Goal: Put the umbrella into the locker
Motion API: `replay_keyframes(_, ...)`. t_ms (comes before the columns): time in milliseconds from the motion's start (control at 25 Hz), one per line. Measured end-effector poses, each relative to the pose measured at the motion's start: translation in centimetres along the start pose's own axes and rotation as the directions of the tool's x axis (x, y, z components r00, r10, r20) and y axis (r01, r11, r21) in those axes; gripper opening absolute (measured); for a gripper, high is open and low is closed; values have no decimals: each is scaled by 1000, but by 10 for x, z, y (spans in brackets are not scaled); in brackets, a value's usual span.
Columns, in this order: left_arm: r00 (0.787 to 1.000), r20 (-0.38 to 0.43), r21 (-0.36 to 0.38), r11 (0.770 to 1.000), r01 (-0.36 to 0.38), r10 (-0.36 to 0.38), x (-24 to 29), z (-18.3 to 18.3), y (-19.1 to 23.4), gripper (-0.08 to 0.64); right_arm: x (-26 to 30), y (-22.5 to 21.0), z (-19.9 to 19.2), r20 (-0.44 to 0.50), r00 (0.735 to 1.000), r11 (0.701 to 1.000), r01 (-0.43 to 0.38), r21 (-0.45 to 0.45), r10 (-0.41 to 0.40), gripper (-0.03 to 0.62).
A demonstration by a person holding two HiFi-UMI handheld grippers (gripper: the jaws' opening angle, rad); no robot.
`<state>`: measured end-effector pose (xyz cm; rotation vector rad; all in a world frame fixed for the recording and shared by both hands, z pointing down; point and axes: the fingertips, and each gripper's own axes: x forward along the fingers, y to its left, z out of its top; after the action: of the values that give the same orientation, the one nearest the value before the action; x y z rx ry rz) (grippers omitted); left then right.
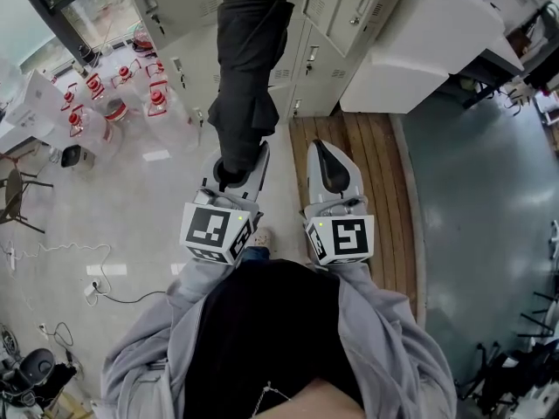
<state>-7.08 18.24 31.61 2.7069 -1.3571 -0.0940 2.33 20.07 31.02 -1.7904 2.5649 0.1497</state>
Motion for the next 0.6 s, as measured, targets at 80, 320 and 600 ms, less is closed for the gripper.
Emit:
replay_keyframes(80,1000,-4,-2,1000,4,-4,7,-1,10,115,13,0,-2,-2,1000,1000,1,0,-1,3)
replay_keyframes(320,1000,-13,-4,1000,10,-10,26,-1,35,115,41,-5,-9,-16,1000,1000,26,15,-25,3)
replay_keyframes(600,999,-34,-14,1000,-1,0,51,-6,51,115,69,-20,-19,-28,999,999,22,44,-21,3)
